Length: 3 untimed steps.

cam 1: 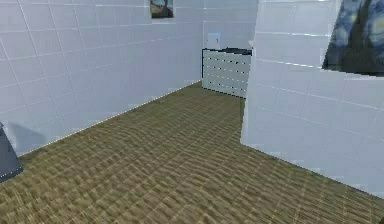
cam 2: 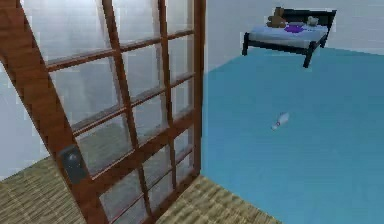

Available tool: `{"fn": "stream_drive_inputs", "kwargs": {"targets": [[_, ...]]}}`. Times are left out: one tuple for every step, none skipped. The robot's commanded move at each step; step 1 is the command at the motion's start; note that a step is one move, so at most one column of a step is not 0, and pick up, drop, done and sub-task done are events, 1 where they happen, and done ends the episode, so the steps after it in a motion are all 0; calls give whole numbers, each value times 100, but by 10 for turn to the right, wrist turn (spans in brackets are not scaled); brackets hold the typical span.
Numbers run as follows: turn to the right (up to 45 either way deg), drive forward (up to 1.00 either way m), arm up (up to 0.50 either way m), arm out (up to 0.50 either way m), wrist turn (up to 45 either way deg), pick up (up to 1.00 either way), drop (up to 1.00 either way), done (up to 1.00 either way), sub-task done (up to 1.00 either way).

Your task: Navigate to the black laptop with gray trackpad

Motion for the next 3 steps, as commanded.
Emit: {"fn": "stream_drive_inputs", "kwargs": {"targets": [[0, 100, 0, 0, 0, 0, 0, 0, 0], [0, 100, 0, 0, 0, 0, 0, 0, 0], [90, 0, 0, 0, 0, 0, 0, 0, 0]]}}
